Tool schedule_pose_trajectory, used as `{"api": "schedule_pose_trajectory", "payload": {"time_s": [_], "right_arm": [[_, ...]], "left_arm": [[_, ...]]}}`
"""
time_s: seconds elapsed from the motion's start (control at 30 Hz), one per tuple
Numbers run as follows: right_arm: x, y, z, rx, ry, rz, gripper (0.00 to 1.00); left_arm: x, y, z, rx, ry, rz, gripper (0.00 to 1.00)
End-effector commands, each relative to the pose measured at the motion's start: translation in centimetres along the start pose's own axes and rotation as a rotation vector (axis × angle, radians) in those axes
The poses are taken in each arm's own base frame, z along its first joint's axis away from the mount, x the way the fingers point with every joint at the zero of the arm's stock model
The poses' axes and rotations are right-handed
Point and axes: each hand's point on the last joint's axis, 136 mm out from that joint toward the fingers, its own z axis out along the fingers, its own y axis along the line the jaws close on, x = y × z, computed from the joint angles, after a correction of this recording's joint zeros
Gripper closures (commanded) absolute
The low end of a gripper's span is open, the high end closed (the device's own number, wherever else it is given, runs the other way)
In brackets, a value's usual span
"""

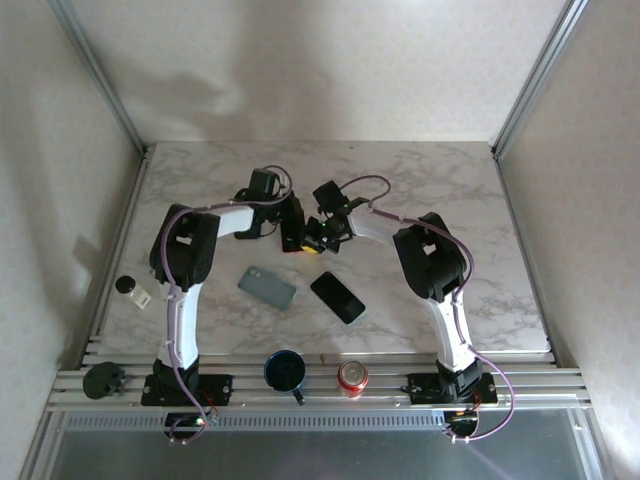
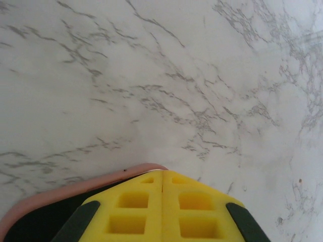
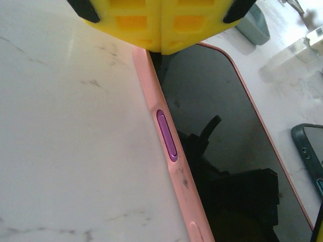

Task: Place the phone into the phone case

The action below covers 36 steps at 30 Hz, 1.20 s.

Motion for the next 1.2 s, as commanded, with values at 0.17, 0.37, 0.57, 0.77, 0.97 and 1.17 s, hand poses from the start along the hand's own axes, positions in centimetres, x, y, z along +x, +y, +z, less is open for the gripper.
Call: {"api": "schedule_pose_trajectory", "payload": {"time_s": [0.17,0.37,0.57,0.77,0.97,1.17], "right_arm": [[1.0,-3.7,3.8,0.138,0.038,0.065,1.0],[0.7,-3.4,3.7,0.124,0.019,0.081,1.0],[0.4,-3.0,3.6,0.097,-0.008,0.108,1.0],[0.3,-2.6,3.6,0.08,-0.012,0.109,1.0],[0.4,-2.6,3.9,0.071,-0.001,0.112,1.0],[0.3,-2.5,4.1,0.065,-0.001,0.115,1.0]], "left_arm": [[-3.8,-0.3,-3.2,0.025,-0.076,-0.003,0.98],[-5.7,-1.5,-5.7,0.069,-0.12,-0.012,0.98],[-2.3,-0.1,-8.4,0.026,-0.091,-0.038,0.97],[2.6,2.1,-10.8,-0.029,-0.055,-0.065,0.96],[5.0,2.6,-10.9,-0.04,-0.024,-0.075,0.97],[5.6,3.3,-9.4,-0.056,0.002,-0.084,0.97]]}}
